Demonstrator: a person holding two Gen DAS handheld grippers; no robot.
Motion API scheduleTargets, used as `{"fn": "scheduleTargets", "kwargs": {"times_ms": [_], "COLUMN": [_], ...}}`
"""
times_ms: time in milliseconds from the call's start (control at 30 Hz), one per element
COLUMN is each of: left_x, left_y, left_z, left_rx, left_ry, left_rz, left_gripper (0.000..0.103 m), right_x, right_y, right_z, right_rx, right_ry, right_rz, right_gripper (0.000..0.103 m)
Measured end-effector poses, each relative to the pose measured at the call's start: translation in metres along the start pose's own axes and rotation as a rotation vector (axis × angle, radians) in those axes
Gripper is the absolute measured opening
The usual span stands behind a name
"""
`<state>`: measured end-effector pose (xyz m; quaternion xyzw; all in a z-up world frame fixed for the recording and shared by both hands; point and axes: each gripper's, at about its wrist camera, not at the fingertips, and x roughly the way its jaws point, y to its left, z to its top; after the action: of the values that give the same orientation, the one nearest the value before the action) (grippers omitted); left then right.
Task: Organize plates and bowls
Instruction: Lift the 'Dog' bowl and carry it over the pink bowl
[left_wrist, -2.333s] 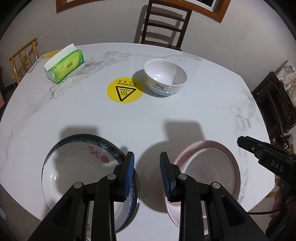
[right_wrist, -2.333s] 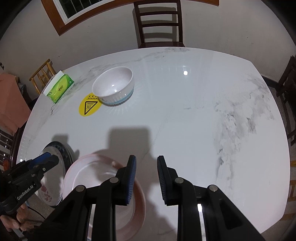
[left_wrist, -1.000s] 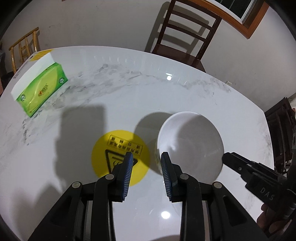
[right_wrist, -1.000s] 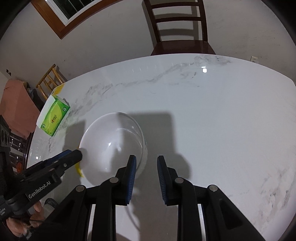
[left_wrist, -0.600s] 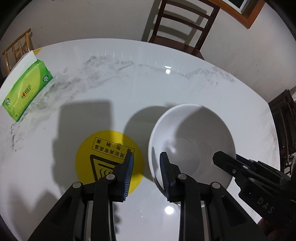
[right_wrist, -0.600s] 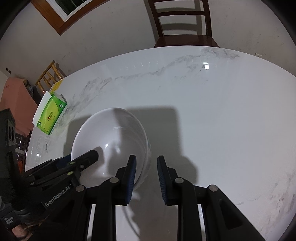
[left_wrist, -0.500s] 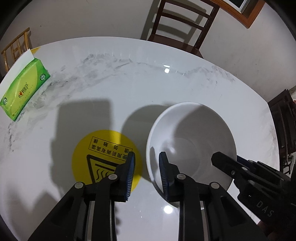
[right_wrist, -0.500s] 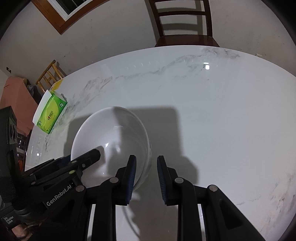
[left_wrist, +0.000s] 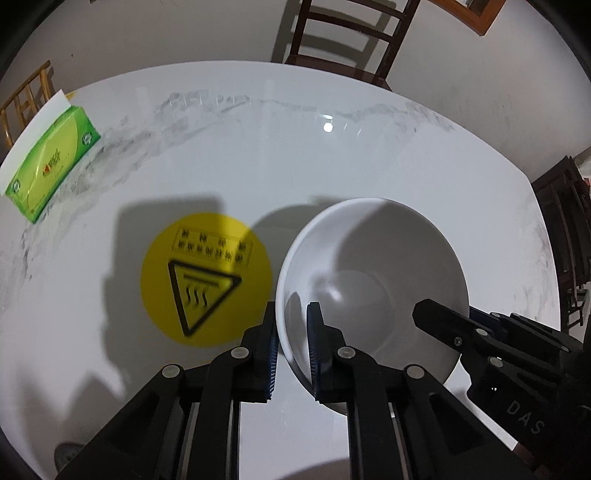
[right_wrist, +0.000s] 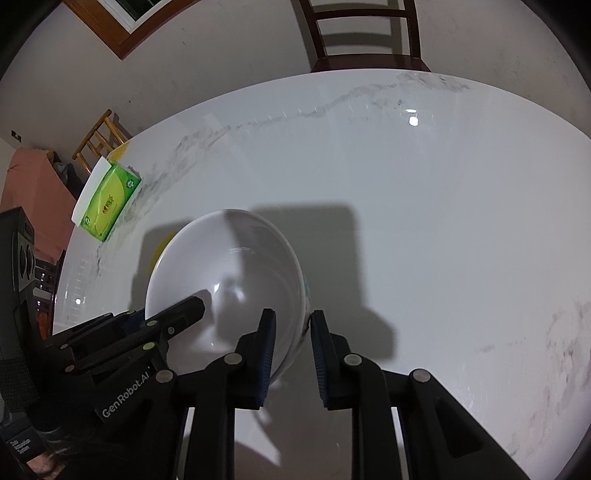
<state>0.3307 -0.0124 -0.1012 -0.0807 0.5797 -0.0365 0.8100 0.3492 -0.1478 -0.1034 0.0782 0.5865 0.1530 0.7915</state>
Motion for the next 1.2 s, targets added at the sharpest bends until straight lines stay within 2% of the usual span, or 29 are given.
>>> {"fn": "scheduleTargets", "kwargs": {"times_ms": [300, 767, 1000, 1200], "left_x": [-0.018, -0.082, -0.116, -0.14], "left_y": [-0.011, -0.029, -0.032, -0.028], "left_z": [-0.02, -0.042, -0.067, -0.101], "left_rx": [0.025, 0.065, 0.078, 0.076], "left_ry": [0.004, -0.07, -0.098, -0.105], "left_rz": [-0.01, -0.034, -0.035, -0.039], "left_gripper": [0.011, 0.011, 0.011, 0.011], "right_x": [-0.035, -0.104, -0.137, -0.157], "right_y": [0.004, 0.016, 0.032, 0.045], "right_z": [-0.02, -0.045, -0.073, -0.11], "right_rx": [-0.001, -0.013, -0.034, -0.056], "right_ry": [-0.038, -0.115, -0.146, -0.148], "right_rz": [-0.027, -0.037, -0.047, -0.044], "right_gripper": [0.02, 0.02, 0.02, 0.02]}}
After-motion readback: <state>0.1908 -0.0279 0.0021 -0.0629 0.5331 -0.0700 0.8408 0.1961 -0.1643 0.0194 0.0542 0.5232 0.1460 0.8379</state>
